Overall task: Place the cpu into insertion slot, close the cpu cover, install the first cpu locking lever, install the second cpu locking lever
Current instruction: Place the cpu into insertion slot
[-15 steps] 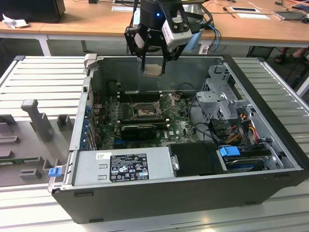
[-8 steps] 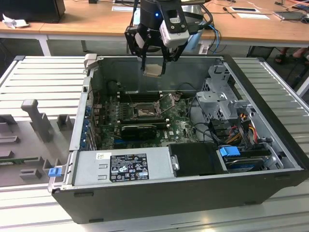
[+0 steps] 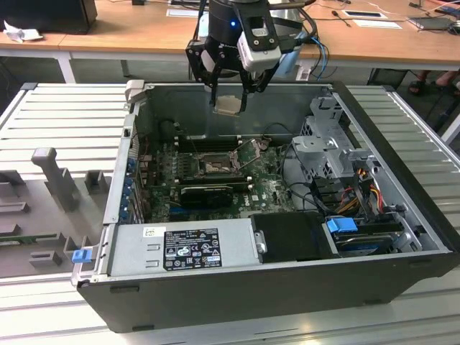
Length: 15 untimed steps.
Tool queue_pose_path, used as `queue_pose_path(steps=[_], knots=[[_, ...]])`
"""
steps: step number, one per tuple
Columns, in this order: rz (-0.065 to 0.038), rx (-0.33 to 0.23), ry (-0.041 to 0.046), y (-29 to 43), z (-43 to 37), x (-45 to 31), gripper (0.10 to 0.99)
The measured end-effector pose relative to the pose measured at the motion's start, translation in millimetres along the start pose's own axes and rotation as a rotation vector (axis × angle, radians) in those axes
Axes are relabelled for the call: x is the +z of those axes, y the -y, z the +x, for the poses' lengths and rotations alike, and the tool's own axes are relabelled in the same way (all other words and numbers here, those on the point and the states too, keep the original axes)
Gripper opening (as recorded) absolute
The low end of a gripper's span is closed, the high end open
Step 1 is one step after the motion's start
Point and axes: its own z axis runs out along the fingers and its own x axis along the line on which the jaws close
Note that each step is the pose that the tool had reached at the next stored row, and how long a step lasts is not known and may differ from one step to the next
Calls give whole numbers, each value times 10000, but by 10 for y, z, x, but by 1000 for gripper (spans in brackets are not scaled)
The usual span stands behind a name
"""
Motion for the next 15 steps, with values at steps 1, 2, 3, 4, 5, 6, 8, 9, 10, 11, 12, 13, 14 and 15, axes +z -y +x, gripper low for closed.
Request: queue_pose_path(steps=[1,2,3,4,5,6,8,9,10,11,12,13,14,15], knots=[[1,3,0,0,0,2,533],[1,55,4,0,0,2,533],[-2,122,10,0,-1,3,533],[-3,168,14,0,0,3,533],[-3,205,18,0,0,3,533],[-5,265,23,0,-1,3,533],[-7,352,31,0,0,3,533],[-8,380,33,0,0,4,533],[-8,426,38,0,0,3,533],[-9,464,41,0,0,3,533],[-10,510,45,0,0,3,533],[-11,539,48,0,0,4,533],[-12,622,55,0,0,3,533],[-14,693,62,0,0,4,533]])
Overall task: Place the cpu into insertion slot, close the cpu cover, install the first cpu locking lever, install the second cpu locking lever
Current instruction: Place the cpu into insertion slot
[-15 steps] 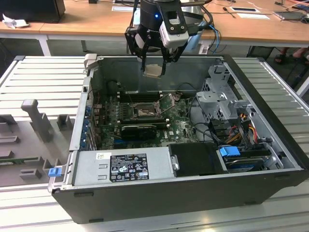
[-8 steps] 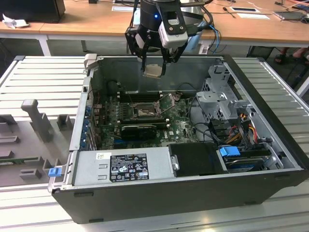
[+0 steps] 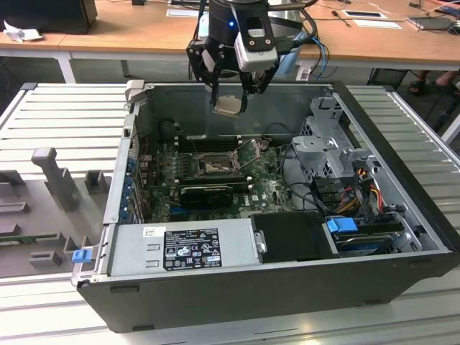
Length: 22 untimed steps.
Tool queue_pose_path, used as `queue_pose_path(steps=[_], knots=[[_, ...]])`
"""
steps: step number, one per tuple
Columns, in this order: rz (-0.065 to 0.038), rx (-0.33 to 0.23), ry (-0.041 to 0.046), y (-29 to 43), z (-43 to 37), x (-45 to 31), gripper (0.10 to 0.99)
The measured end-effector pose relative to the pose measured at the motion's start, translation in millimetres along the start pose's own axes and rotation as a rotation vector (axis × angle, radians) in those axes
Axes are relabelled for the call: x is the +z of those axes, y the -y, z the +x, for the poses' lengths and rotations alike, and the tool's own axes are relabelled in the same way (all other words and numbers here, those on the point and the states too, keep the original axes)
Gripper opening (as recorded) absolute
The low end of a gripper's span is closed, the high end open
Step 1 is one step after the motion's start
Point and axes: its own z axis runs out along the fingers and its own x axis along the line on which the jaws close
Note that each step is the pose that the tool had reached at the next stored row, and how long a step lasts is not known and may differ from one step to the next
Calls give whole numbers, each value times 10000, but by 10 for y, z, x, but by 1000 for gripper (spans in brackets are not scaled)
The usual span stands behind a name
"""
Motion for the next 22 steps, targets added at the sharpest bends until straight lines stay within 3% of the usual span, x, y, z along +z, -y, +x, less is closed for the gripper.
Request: queue_pose_path(steps=[22], knots=[[8,1630,160,1,0,7,533]])
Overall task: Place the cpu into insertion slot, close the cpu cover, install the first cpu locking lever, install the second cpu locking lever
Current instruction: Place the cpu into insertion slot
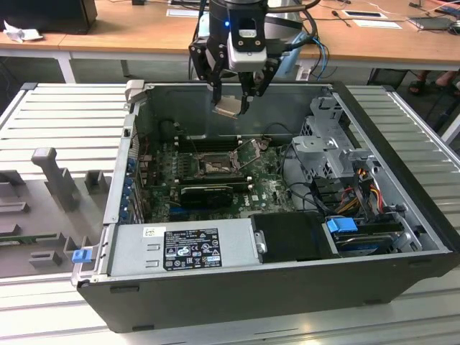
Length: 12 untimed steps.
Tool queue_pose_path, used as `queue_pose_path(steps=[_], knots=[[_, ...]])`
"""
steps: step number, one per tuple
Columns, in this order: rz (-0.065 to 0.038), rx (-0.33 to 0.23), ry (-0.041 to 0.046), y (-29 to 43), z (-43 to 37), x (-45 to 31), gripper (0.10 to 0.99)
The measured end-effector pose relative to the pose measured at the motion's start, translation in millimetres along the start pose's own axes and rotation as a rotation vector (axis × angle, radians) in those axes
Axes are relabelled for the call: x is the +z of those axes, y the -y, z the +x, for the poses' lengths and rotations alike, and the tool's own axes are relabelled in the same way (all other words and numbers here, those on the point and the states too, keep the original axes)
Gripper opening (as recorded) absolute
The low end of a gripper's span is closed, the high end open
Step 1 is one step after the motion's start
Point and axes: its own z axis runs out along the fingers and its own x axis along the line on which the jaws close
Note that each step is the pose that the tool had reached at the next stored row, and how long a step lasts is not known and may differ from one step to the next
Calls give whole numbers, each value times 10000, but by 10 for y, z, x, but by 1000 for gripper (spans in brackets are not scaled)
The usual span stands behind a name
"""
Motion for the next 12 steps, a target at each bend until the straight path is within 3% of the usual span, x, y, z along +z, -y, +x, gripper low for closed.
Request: queue_pose_path(steps=[12], knots=[[-11,566,49,1,0,20,533]])
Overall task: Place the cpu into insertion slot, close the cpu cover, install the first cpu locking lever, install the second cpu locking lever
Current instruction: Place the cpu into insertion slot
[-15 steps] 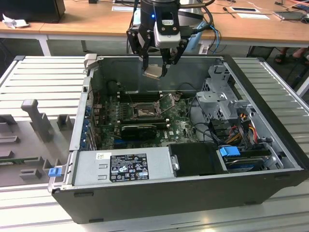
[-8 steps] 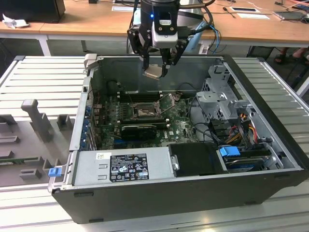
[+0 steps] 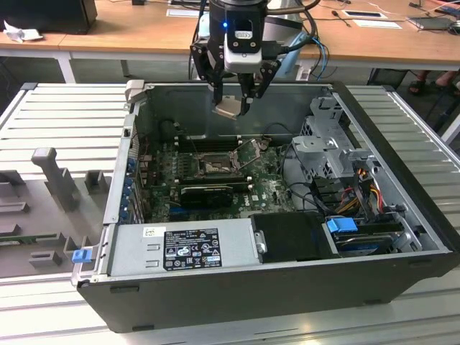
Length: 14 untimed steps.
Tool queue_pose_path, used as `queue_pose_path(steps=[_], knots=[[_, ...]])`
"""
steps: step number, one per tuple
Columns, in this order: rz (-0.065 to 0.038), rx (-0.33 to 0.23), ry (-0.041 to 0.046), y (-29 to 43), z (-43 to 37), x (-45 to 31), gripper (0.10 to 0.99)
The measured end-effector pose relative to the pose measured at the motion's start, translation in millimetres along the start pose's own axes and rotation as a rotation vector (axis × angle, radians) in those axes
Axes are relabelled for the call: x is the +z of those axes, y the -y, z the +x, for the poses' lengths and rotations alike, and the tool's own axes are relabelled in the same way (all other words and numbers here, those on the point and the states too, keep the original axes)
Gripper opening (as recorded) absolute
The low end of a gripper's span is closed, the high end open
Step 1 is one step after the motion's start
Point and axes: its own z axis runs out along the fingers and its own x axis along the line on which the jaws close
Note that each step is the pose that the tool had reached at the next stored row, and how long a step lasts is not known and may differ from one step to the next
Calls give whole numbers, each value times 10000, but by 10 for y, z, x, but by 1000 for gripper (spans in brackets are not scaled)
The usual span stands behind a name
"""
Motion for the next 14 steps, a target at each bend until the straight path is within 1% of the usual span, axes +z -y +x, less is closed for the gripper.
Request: queue_pose_path(steps=[5,14], knots=[[-2,91,8,3,-1,34,533],[-4,226,20,4,-1,49,533]])
